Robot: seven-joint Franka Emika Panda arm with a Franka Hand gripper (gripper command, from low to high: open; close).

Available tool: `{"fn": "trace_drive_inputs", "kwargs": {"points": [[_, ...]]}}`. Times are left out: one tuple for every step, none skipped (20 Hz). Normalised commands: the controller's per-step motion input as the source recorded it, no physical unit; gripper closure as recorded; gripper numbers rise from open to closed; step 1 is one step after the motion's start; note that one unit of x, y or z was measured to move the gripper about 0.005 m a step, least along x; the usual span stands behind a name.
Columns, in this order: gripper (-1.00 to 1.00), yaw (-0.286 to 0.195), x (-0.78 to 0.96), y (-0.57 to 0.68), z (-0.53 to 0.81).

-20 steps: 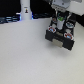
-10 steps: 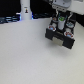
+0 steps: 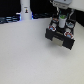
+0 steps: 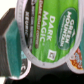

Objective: Open the kcup holder, insert the kcup into the holder, and close the kcup holder

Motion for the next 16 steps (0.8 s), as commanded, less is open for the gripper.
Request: {"fn": "trace_drive_inputs", "kwargs": {"points": [[1.00,0.025,-0.07,-0.02,-0.37],[1.00,0.040,-0.12,-0.01,-0.37],[1.00,0.065,-0.15,0.02,-0.34],[1.00,0.076,-0.13,0.01,-0.33],[1.00,0.076,-0.08,0.00,-0.33],[1.00,0.041,0.01,0.03,-0.32],[1.00,0.038,0.00,0.00,-0.30],[1.00,0.044,-0.01,-0.01,-0.29],[1.00,0.051,-0.01,0.01,-0.25],[1.00,0.059,0.00,0.03,-0.16],[1.00,0.068,0.00,0.04,-0.05],[1.00,0.076,0.00,0.07,0.00],[1.00,0.077,0.00,0.14,0.07],[-1.00,0.081,0.02,0.05,0.13],[-1.00,0.081,0.02,0.03,0.17],[-1.00,0.098,0.05,0.00,0.13]]}}
